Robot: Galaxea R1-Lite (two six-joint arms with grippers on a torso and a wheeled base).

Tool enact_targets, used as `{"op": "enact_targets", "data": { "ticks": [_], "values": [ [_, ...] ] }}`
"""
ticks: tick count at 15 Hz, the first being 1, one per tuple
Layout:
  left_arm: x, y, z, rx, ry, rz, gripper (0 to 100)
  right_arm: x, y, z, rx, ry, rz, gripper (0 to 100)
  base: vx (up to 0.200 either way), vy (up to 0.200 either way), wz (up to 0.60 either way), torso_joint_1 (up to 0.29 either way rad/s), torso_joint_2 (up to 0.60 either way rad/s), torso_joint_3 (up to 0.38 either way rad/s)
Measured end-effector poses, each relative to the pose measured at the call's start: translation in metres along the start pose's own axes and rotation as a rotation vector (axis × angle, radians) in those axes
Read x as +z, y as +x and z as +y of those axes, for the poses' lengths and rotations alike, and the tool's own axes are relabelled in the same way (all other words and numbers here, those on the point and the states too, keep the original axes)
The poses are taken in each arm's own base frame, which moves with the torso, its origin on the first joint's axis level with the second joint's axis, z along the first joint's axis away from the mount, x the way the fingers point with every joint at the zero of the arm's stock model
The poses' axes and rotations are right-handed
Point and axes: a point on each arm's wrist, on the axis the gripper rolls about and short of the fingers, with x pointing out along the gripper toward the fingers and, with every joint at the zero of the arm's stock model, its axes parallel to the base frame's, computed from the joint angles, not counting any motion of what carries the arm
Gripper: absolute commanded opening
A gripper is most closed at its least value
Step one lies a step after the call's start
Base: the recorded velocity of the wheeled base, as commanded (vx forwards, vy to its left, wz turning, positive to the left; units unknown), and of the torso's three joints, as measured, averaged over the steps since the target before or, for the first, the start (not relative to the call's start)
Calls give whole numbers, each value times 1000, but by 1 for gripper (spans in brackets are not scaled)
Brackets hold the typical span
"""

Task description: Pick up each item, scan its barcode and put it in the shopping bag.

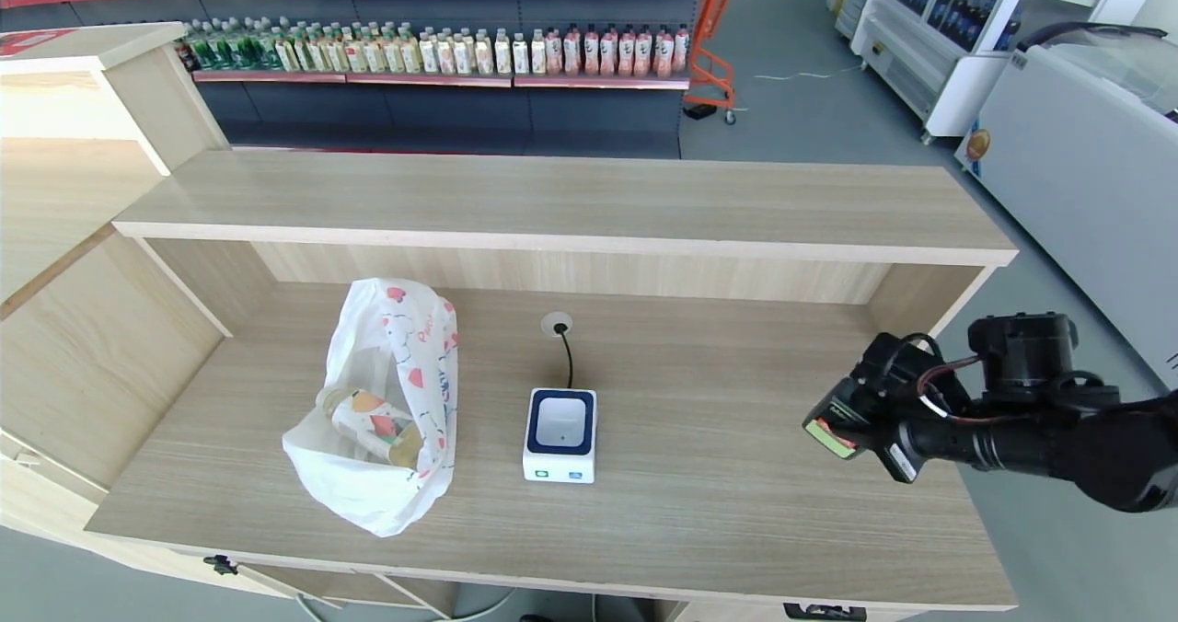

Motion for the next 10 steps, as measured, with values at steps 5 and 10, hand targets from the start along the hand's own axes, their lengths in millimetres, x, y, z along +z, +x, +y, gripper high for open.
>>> {"op": "enact_targets", "data": {
  "ticks": [5, 10],
  "values": [
    [0, 0, 0, 0, 0, 0, 100, 2, -50, 7, -10, -786, -382, 0, 0, 0, 0, 0, 0, 0],
    [0, 0, 0, 0, 0, 0, 100, 23, -56, 31, -94, -1503, -724, 0, 0, 0, 0, 0, 0, 0]
  ]
}}
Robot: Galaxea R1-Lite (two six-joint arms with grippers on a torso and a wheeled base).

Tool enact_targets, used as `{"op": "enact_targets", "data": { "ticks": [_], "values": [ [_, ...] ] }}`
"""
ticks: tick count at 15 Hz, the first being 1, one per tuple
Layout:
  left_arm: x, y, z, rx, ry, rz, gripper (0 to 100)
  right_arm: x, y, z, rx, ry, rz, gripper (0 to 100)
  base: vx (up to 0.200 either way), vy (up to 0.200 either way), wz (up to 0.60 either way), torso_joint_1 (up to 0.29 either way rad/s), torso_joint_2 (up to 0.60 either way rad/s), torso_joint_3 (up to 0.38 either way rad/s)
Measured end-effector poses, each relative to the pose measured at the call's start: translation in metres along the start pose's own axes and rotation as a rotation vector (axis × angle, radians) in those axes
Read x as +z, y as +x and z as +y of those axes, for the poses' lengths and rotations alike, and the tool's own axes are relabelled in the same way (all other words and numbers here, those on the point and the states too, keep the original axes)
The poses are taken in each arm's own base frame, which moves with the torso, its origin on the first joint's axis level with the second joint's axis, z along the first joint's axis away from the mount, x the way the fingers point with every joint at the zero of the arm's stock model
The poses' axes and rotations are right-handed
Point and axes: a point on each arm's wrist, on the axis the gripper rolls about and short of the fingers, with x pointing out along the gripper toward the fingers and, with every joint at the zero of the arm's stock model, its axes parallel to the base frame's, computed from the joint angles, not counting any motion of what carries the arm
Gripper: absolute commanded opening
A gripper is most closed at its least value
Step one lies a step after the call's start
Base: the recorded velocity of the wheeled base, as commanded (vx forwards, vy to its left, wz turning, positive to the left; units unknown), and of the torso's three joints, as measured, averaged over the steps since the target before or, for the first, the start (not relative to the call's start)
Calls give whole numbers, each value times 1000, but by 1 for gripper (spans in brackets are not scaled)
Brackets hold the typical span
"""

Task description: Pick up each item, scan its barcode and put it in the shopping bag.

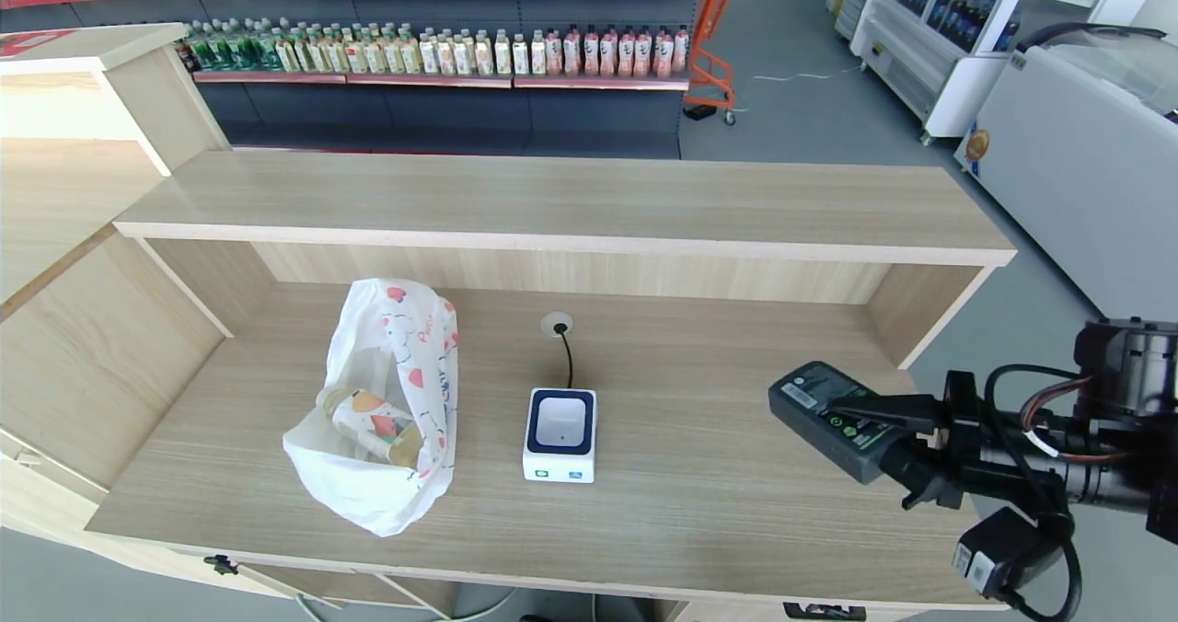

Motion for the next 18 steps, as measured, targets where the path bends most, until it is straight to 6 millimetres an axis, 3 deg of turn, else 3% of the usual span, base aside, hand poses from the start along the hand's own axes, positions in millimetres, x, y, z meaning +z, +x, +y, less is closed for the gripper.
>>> {"op": "enact_targets", "data": {
  "ticks": [4, 6, 18],
  "values": [
    [0, 0, 0, 0, 0, 0, 100, 44, 45, -13, -114, -238, -313, 0, 0, 0, 0, 0, 0, 0],
    [0, 0, 0, 0, 0, 0, 100, 56, 59, -14, -176, -326, -411, 0, 0, 0, 0, 0, 0, 0],
    [0, 0, 0, 0, 0, 0, 100, 50, 77, -18, -250, -460, -430, 0, 0, 0, 0, 0, 0, 0]
  ]
}}
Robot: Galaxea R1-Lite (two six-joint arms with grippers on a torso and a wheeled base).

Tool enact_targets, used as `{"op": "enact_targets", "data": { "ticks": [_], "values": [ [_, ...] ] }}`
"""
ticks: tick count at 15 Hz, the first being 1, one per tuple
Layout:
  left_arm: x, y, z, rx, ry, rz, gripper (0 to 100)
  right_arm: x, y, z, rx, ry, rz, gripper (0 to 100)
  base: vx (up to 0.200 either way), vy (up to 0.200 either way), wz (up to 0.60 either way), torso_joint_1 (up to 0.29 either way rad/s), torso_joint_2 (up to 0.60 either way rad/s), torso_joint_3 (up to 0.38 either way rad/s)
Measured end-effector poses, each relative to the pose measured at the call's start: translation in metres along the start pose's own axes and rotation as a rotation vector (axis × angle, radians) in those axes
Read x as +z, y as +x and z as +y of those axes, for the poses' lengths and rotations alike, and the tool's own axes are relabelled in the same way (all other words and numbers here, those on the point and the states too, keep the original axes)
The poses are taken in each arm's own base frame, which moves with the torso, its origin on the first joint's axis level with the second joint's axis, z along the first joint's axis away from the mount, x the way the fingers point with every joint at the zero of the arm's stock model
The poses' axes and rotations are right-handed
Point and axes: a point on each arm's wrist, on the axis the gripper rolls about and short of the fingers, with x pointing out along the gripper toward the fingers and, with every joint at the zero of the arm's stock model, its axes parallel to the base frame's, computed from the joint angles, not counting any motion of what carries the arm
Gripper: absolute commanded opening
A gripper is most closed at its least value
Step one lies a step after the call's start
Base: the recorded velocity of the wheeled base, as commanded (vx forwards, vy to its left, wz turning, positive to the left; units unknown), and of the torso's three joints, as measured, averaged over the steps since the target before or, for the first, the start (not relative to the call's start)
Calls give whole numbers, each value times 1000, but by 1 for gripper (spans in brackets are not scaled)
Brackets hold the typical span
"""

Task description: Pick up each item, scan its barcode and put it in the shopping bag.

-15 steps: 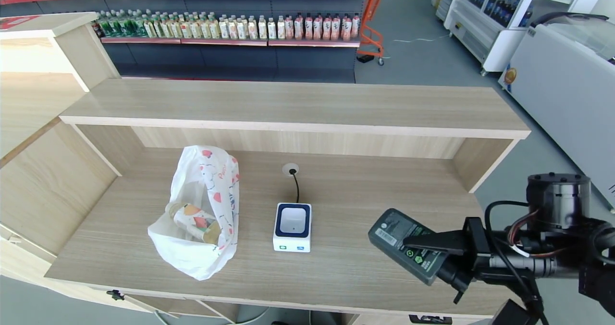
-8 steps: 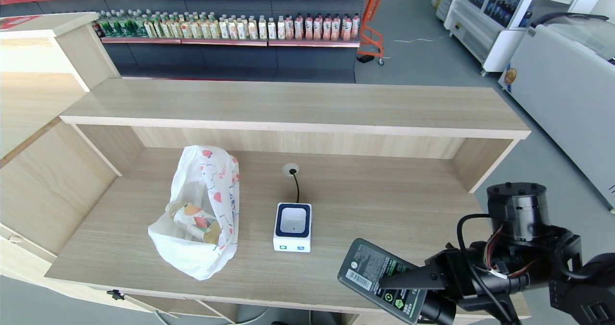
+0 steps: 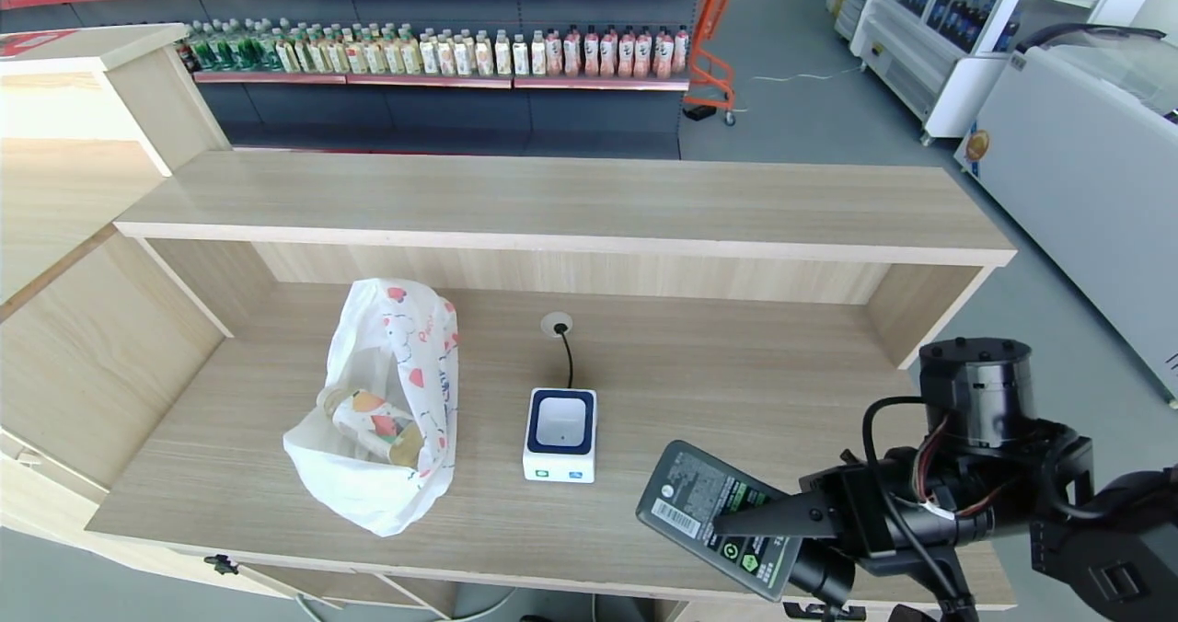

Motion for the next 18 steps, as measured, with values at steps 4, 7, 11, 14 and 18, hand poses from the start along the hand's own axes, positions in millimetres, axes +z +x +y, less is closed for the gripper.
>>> {"op": "enact_targets", "data": {
  "ticks": [4, 7, 11, 14, 18],
  "values": [
    [0, 0, 0, 0, 0, 0, 100, -14, 14, 6, -18, -8, -9, 0, 0, 0, 0, 0, 0, 0],
    [0, 0, 0, 0, 0, 0, 100, -17, 24, 13, -26, 1, -28, 0, 0, 0, 0, 0, 0, 0],
    [0, 0, 0, 0, 0, 0, 100, -23, 43, 17, -54, 2, -61, 0, 0, 0, 0, 0, 0, 0],
    [0, 0, 0, 0, 0, 0, 100, -22, 51, 20, -62, 9, -79, 0, 0, 0, 0, 0, 0, 0],
    [0, 0, 0, 0, 0, 0, 100, -21, 53, 23, -60, 16, -84, 0, 0, 0, 0, 0, 0, 0]
  ]
}}
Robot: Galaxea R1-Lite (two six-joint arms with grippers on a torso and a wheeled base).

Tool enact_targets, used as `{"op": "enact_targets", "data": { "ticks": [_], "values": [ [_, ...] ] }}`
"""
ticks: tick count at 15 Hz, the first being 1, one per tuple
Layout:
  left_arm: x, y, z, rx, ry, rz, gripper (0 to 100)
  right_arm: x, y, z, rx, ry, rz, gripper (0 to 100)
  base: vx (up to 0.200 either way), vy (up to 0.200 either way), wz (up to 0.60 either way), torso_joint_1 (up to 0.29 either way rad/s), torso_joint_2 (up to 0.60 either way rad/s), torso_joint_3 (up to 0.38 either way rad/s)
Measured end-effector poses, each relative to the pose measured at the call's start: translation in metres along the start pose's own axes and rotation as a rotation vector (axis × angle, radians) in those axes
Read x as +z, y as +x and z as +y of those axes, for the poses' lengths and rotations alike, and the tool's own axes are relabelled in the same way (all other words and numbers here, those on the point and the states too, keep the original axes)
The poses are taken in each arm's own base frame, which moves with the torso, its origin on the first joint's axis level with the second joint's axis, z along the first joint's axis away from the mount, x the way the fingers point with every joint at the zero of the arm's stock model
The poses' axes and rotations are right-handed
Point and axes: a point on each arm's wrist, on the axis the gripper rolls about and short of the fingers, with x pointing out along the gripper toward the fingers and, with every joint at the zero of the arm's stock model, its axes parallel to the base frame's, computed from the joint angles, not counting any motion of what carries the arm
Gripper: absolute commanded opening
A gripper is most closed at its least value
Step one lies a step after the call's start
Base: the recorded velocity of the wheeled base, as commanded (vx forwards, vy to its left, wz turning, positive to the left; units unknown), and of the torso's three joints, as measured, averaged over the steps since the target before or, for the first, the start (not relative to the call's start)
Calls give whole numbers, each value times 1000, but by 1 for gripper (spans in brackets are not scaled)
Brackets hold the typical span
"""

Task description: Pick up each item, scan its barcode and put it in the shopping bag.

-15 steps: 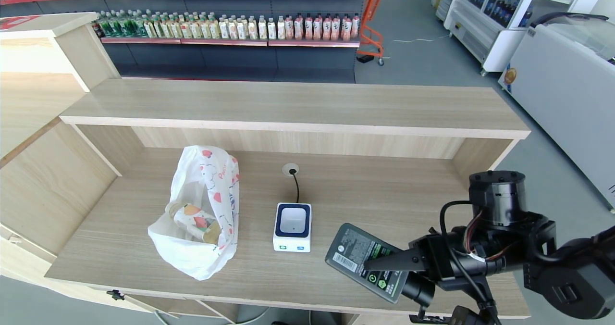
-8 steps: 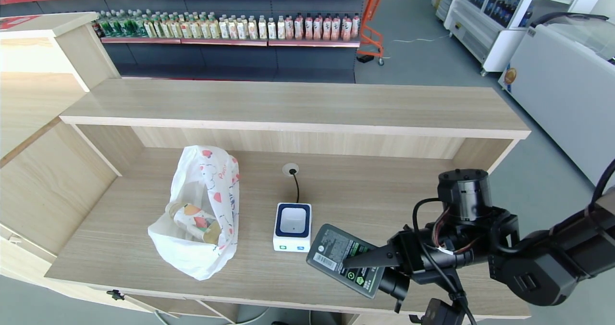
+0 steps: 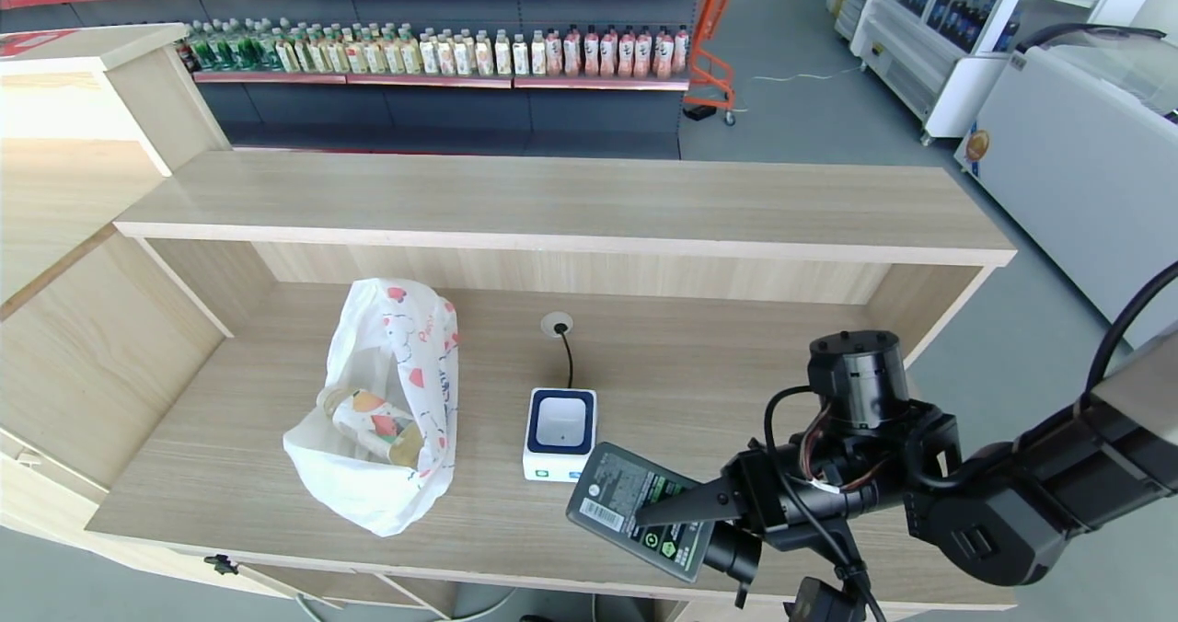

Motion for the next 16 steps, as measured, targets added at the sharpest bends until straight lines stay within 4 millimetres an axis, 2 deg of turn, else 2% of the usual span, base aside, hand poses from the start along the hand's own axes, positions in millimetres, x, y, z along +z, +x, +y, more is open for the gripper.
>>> {"op": "enact_targets", "data": {
  "ticks": [12, 16],
  "values": [
    [0, 0, 0, 0, 0, 0, 100, -4, 2, 1, -4, 4, 1, 0, 0, 0, 0, 0, 0, 0],
    [0, 0, 0, 0, 0, 0, 100, -8, 3, -8, -19, 209, 5, 0, 0, 0, 0, 0, 0, 0]
  ]
}}
